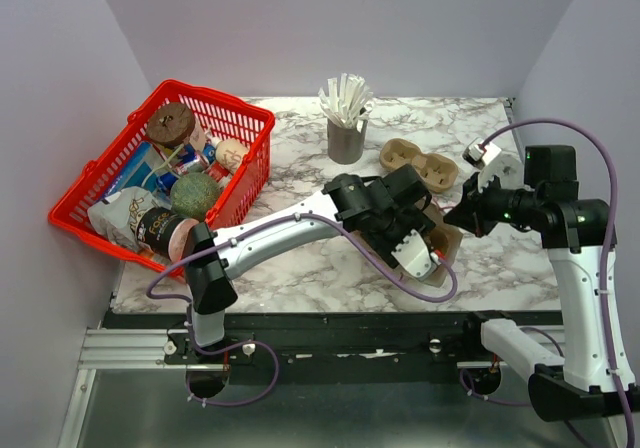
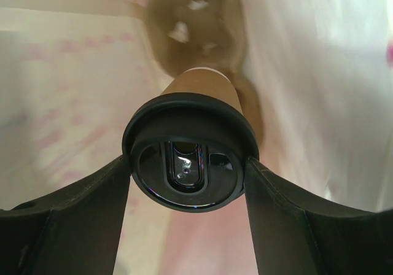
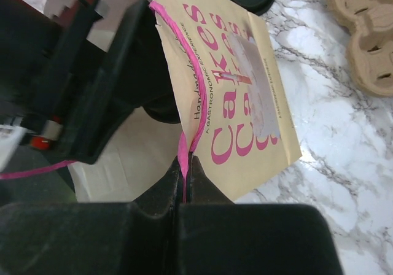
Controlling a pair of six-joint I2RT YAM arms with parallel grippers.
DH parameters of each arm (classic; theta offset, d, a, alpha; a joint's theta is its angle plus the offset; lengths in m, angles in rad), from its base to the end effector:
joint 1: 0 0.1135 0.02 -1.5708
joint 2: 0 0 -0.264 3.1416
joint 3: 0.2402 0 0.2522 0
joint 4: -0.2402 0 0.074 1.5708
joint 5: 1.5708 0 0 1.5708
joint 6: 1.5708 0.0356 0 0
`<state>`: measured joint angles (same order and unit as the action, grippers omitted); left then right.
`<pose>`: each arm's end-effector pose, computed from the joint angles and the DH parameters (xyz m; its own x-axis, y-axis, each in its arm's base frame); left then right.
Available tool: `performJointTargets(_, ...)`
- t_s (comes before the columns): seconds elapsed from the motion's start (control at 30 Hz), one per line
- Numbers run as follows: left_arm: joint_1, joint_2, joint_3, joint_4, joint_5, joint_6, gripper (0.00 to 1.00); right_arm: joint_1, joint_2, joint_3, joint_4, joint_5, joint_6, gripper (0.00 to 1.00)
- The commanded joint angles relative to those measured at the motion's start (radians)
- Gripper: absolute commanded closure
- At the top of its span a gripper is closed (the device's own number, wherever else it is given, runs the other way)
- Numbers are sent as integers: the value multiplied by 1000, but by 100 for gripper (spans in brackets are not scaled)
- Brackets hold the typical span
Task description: Pack the takeout coffee
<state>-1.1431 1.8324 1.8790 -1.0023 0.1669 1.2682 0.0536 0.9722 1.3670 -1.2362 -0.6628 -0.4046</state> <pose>0.1577 -0.3602 0.3508 0.7935 0.5286 -0.3015 0.6026 -0.6135 0.5104 0.1409 0.0295 0.4051 -0.5066 -0.3379 -0.7932 -0.7083 0.6877 0.1594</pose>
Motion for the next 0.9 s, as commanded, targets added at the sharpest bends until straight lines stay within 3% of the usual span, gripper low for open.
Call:
performJointTargets(0.0, -21, -44, -58, 70, -89, 45, 100, 8, -33, -43, 0, -52, 114, 100)
performJointTargets(0.4, -32, -25, -158, 169, -202, 88, 100, 12, -92, -115, 33, -69, 137, 100)
performJointTargets(0.7, -23, -84, -204, 223, -168, 99, 100, 12, -78, -82, 150, 101, 217, 100)
performJointTargets(0.87, -12, -91, -219, 228, -168, 89, 100, 11, -64, -54, 136, 65, 193, 100)
